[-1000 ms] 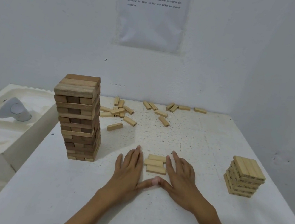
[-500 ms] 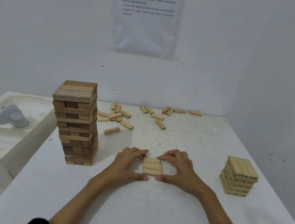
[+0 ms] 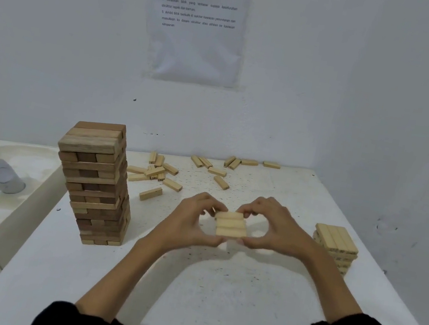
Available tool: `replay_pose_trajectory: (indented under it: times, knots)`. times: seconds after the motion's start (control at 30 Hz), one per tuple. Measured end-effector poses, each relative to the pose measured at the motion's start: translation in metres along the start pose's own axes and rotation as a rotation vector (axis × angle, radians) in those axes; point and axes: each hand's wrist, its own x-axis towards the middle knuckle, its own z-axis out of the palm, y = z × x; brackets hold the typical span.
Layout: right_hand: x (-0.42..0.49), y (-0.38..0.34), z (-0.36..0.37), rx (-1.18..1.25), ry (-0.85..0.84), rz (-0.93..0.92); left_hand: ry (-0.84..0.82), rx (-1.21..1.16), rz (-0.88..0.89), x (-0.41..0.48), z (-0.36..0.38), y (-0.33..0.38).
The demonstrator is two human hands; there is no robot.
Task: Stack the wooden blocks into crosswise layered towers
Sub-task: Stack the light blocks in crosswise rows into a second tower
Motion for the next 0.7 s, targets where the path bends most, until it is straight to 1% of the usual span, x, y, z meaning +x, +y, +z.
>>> replay_pose_trajectory:
  times: [0.17, 0.3, 0.47, 0.7]
  knots:
    - [-0.018, 0.008, -0.052, -0.017, 0.104, 0.020, 0.011, -0.024, 0.088, 0.040, 0.002, 0.038]
    - [-0.045, 0.025, -0.089, 0.005, 0.101, 0.083, -0.018, -0.044, 0.128, 0.069, 0.024, 0.069]
    - [-0.075, 0.060, -0.117, 0.031, 0.058, 0.176, -0.044, -0.092, 0.137, 0.089, 0.065, 0.098]
    - [-0.089, 0.100, -0.114, 0.105, -0.069, 0.269, -0.114, -0.091, 0.072, 0.095, 0.107, 0.100]
